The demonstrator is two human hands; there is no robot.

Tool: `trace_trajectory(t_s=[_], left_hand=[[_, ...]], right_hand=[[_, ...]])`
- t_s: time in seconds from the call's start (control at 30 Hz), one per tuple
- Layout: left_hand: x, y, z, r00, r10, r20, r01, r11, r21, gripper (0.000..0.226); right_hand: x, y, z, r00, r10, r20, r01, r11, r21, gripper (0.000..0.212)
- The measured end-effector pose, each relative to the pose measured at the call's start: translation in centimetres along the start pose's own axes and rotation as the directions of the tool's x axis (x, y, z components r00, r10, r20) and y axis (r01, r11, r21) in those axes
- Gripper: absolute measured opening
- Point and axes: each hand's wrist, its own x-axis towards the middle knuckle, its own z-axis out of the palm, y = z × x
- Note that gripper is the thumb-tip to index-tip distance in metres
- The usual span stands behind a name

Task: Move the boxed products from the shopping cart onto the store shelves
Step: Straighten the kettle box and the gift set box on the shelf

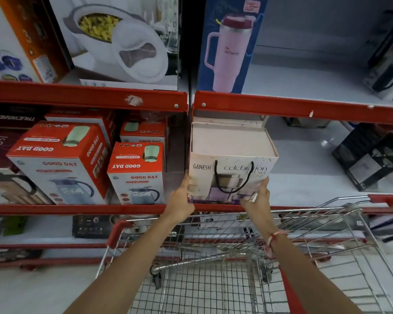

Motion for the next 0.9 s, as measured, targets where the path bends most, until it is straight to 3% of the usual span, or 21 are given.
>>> trace_trajectory(t_s=[0.3,0.37,0.43,0.47,0.53,0.6,0.67,0.73,0.8,0.9], left_hand=[[-0.9,1.0,-1.3,0.996,-0.041,0.077,0.037,0.998,0.059,0.094],[-1.6,1.8,-2.4,1.000,0.007,0.015,-0.007,0.999,0.053,0.087],[-2.5,3.0,-4.4,0.981,0.142,-0.129,-0.134,0.989,0.066,0.072],[-2.9,3.7,-5.8,0.943,0.235,-0.237,-0.217,0.971,0.098,0.062],[-3.3,5.4,-9.6,0.774,0.421,-0.472,-0.374,0.907,0.195,0.047],[-3.0,7.0,-13.9,0.579,0.524,-0.625,-0.473,0.840,0.266,0.040],[-2.0,8.2,-17.9,0.470,0.490,-0.734,-0.476,0.841,0.257,0.046],[-0.8,9.0,-21.1,0.509,0.362,-0.781,-0.412,0.899,0.148,0.063],[0.3,9.3,-23.6,0.610,0.295,-0.735,-0.363,0.929,0.071,0.078],[1.6,9.1,-26.7,0.756,0.203,-0.622,-0.291,0.956,-0.042,0.086]], right_hand=[[-1.7,-2.8,-0.4,0.998,0.049,-0.041,-0.052,0.996,-0.067,0.097],[-2.9,-5.1,-0.1,0.990,-0.005,-0.139,0.002,1.000,-0.020,0.092],[-4.4,-8.0,0.7,0.934,-0.165,-0.318,0.177,0.984,0.008,0.084],[-5.1,-9.8,1.2,0.884,-0.267,-0.383,0.292,0.956,0.007,0.078],[-5.5,-14.0,2.2,0.803,-0.452,-0.389,0.498,0.867,0.020,0.069],[-4.8,-18.2,3.3,0.768,-0.588,-0.252,0.620,0.782,0.063,0.066],[-3.3,-22.2,4.5,0.750,-0.658,-0.073,0.661,0.742,0.110,0.070],[-1.9,-25.6,5.7,0.761,-0.644,0.079,0.634,0.764,0.121,0.080],[-0.6,-27.9,6.6,0.785,-0.587,0.197,0.579,0.809,0.103,0.091],[1.5,-29.6,7.7,0.812,-0.526,0.253,0.526,0.847,0.071,0.104]])
